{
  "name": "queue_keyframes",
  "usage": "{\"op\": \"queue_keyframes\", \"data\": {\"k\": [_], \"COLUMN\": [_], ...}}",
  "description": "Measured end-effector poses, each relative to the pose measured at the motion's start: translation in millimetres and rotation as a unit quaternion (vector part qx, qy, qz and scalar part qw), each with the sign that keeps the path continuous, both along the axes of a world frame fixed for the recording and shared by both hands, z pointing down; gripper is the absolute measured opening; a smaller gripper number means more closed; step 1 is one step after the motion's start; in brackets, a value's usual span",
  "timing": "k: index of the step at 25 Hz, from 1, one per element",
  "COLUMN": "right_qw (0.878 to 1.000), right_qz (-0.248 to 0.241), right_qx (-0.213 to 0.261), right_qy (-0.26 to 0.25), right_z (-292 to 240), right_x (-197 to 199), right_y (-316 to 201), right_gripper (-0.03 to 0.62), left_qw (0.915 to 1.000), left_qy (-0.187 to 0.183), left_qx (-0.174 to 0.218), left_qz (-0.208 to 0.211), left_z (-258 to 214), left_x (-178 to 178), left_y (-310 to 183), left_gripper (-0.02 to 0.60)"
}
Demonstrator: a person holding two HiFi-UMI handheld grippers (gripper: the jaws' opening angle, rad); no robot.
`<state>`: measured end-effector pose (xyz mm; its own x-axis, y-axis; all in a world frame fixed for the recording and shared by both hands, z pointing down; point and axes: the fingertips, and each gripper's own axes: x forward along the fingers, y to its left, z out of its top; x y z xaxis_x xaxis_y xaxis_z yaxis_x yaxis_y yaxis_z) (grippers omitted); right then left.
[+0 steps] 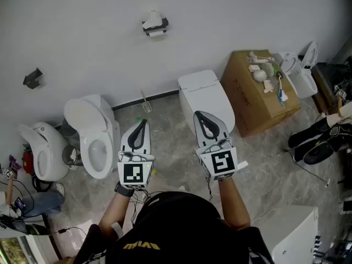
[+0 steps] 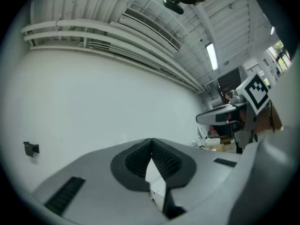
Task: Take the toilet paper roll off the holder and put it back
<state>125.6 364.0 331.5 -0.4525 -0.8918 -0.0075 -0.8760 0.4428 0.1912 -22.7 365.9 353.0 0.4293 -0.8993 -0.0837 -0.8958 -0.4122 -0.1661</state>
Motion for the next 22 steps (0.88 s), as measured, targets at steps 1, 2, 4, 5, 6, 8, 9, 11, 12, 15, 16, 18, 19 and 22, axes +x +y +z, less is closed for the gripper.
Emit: {"op": "queue_keyframes", "data": {"k": [1, 2, 4, 5, 6, 8, 9, 11, 12, 15, 16, 18, 19, 22], "right_qw": [1.0, 1.0, 1.0, 1.0, 1.0, 1.0, 1.0, 1.0, 1.0, 1.0, 1.0, 1.0, 1.0, 1.0], "right_qz": [0.002, 0.004, 0.01, 0.013, 0.016, 0.019, 0.018, 0.016, 0.016, 0.014, 0.013, 0.011, 0.008, -0.01], "right_qx": [-0.001, -0.002, -0.004, -0.005, -0.006, -0.008, -0.008, -0.006, -0.005, -0.003, -0.004, -0.004, -0.001, 0.018], "right_qy": [0.001, 0.002, -0.001, -0.005, -0.008, -0.013, -0.013, -0.012, -0.012, -0.017, -0.017, -0.016, -0.016, -0.02], "right_z": [0.1, 0.1, -0.1, -0.2, -0.5, -1.6, -2.6, -5.6, -7.2, -8.9, -8.4, -8.3, -9.8, -17.5], "right_x": [1.2, 2.5, 4.7, 5.6, 6.2, 5.3, 4.1, 2.2, 1.7, 0.4, -0.1, -1.4, -2.5, -7.3], "right_y": [1.9, 3.4, 3.9, 3.1, 2.4, 2.2, 1.9, 0.5, -0.1, 0.1, 1.2, 3.5, 4.2, 10.1], "right_gripper": [-0.006, -0.006, -0.006, -0.006, -0.006, -0.006, -0.006, -0.006, -0.006, -0.006, -0.006, -0.006, -0.006, -0.005], "left_qw": [1.0, 1.0, 0.9999, 0.9999, 0.9999, 0.9999, 0.9999, 0.9999, 0.9999, 0.9998, 0.9998, 0.9997, 0.9996, 0.9989], "left_qy": [0.001, 0.001, 0.0, 0.0, 0.0, -0.001, -0.001, 0.003, 0.006, 0.007, 0.004, 0.0, -0.006, -0.03], "left_qx": [-0.002, -0.003, -0.001, 0.001, 0.001, -0.002, -0.005, -0.011, -0.014, -0.017, -0.016, -0.019, -0.022, -0.033], "left_qz": [0.003, 0.006, 0.01, 0.012, 0.013, 0.012, 0.011, 0.009, 0.009, 0.009, 0.011, 0.014, 0.016, 0.012], "left_z": [-0.2, -0.9, -4.2, -6.1, -7.4, -7.6, -7.4, -8.0, -8.9, -11.9, -11.9, -7.6, -3.3, 11.0], "left_x": [1.2, 2.3, 4.4, 5.1, 5.5, 4.6, 3.6, 1.4, 0.5, -0.2, 0.0, -2.0, -4.4, -15.5], "left_y": [1.3, 2.5, 3.9, 4.4, 5.0, 6.2, 5.8, 3.5, 2.5, 2.8, 4.4, 7.3, 8.1, 11.5], "left_gripper": [0.011, 0.011, 0.011, 0.011, 0.011, 0.011, 0.011, 0.011, 0.011, 0.011, 0.011, 0.011, 0.011, 0.011]}}
